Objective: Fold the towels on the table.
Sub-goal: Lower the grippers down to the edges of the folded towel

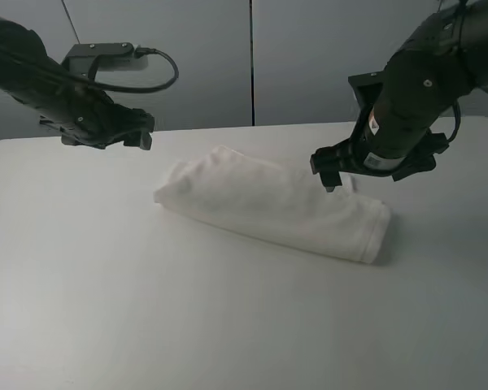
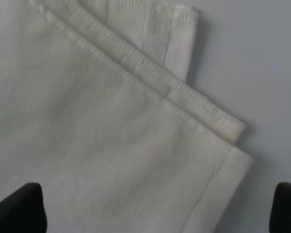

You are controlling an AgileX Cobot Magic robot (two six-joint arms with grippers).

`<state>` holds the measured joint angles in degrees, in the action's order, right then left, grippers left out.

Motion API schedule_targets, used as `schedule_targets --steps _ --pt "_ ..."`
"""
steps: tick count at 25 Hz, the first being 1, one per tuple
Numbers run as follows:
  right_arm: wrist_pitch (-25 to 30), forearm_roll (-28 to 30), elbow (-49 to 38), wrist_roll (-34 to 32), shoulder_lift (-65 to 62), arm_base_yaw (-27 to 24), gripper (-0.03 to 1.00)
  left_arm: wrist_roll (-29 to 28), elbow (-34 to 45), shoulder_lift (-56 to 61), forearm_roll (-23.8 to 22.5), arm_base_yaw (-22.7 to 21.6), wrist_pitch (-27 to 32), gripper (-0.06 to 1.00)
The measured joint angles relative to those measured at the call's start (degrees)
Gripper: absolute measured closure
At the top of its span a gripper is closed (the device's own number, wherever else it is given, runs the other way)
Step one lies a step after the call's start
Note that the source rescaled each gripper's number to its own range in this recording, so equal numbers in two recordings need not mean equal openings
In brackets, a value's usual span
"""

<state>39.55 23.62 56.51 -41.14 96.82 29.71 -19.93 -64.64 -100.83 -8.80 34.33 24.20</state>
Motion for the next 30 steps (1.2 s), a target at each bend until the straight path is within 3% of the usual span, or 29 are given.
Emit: schedule_targets --steps 3,6,11,23,30 --pt "4.4 -4.13 4.11 2.85 0.0 -0.71 -0.03 -0.25 -5.58 -3.19 2.7 -1.57 5.33 0.01" --pt "7.14 -10.09 6.87 6.41 0.1 -3.45 -0.03 3.19 -10.61 -7.2 5.59 -2.22 10.41 0.01" --pt "8.34 -22.79 7.68 15.21 0.22 -10.3 -0.03 7.31 -16.05 -13.02 10.31 -2.22 11.62 0.01" --pt "8.54 -25.79 7.68 18.91 9.65 -11.14 -0.03 14.88 -18.52 -19.66 16.11 -2.22 13.87 0.01" --pt "6.68 -29.69 7.78 20.86 14.66 -11.14 -0.03 15.59 -19.17 -22.6 16.33 -2.22 13.42 0.01"
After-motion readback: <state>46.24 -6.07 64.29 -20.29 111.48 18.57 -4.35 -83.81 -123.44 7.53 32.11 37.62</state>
